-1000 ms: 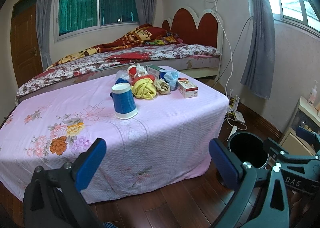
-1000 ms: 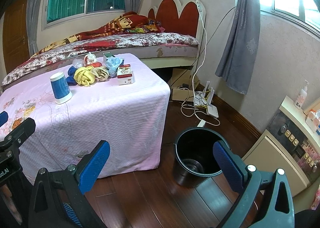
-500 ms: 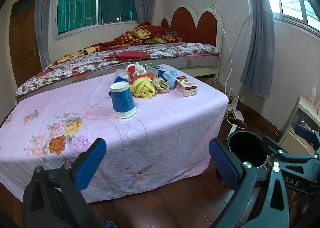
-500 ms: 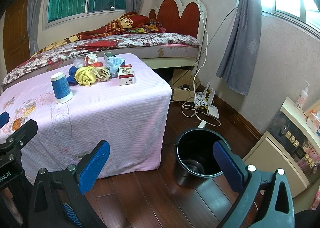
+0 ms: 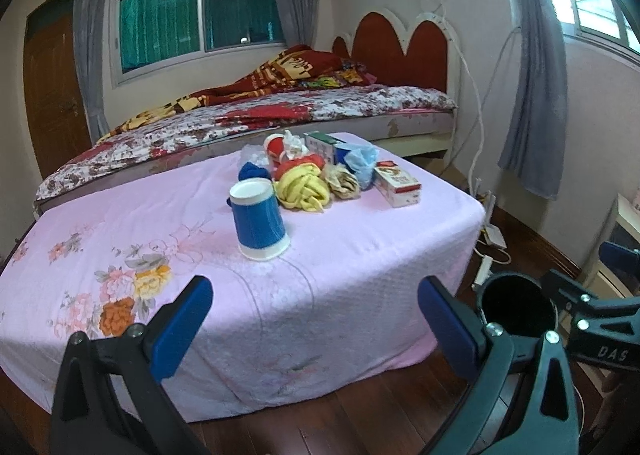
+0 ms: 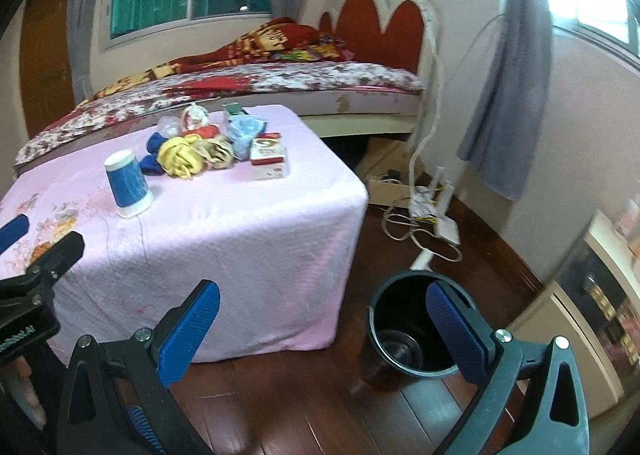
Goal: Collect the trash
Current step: 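Grasp the white-red milk carton with the right gripper while the left gripper grasps the blue paper cup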
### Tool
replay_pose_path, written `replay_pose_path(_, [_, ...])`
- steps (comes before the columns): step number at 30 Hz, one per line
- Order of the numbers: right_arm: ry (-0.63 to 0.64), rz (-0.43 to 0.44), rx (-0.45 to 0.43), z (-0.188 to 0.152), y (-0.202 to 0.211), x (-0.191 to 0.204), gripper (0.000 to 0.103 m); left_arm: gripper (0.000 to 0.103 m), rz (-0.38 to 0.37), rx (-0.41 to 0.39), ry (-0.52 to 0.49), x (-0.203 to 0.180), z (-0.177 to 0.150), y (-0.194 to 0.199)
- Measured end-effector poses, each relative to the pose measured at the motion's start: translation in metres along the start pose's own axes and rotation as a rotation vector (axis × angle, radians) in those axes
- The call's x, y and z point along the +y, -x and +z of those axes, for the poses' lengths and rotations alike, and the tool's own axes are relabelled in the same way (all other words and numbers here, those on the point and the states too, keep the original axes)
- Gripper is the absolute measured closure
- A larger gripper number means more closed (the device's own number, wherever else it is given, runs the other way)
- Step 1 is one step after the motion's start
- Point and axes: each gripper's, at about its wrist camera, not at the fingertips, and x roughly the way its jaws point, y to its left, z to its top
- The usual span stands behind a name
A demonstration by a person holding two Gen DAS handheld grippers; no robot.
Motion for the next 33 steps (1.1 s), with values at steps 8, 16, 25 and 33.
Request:
replay_pose_path(8, [0.086, 0.137, 0.021, 0.06, -0.074, 0.016, 0.0, 0.001, 0.069, 0.016, 0.005, 0.017, 0.018, -0.059])
replay_pose_path(16, [0.136, 0.176, 0.084, 0.083, -0.165, 0.03, 0.0, 0.001, 0.145, 0.053, 0.065, 0.045, 0.023, -0.134])
replay_pose_path(25, [0.163, 0.219, 0.082, 0.106, -0.228, 0.047, 0.0, 0.001, 0.155, 0.076, 0.16, 0.055, 0.027, -0.172])
replay_pose_path(33, [0.163, 0.222, 0.091, 0.116, -0.261, 0.059, 0.003, 0.004, 0.169, 0.081, 0.182, 0.055, 0.032, -0.188])
